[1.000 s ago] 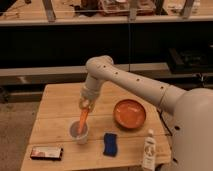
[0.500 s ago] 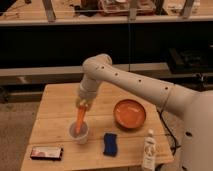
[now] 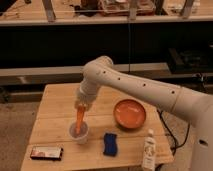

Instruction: Place the pepper in the ceramic cup

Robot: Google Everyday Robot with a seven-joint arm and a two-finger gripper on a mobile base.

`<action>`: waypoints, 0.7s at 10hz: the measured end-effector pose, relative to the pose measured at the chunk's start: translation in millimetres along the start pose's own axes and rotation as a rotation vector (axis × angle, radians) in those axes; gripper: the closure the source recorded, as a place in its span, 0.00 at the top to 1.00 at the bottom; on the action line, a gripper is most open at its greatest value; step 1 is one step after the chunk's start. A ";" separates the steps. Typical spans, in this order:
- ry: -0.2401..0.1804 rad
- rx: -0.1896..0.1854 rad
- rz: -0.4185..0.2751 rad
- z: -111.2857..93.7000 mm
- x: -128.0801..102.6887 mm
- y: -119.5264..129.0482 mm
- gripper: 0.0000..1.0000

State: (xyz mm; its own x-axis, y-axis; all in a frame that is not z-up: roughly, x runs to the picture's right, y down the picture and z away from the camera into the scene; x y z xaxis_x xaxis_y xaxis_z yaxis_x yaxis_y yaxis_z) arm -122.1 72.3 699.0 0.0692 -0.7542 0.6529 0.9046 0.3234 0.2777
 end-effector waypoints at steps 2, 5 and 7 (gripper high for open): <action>-0.003 0.010 -0.005 0.4 -1.1 -1.5 0.47; -0.014 0.027 0.010 0.3 -0.6 0.3 0.76; -0.014 0.030 0.015 0.2 -0.4 0.9 0.80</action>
State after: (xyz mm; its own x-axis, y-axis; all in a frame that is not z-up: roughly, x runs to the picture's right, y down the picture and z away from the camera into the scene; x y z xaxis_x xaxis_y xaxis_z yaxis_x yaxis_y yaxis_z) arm -121.5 73.0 699.1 0.0768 -0.7411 0.6670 0.8903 0.3522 0.2888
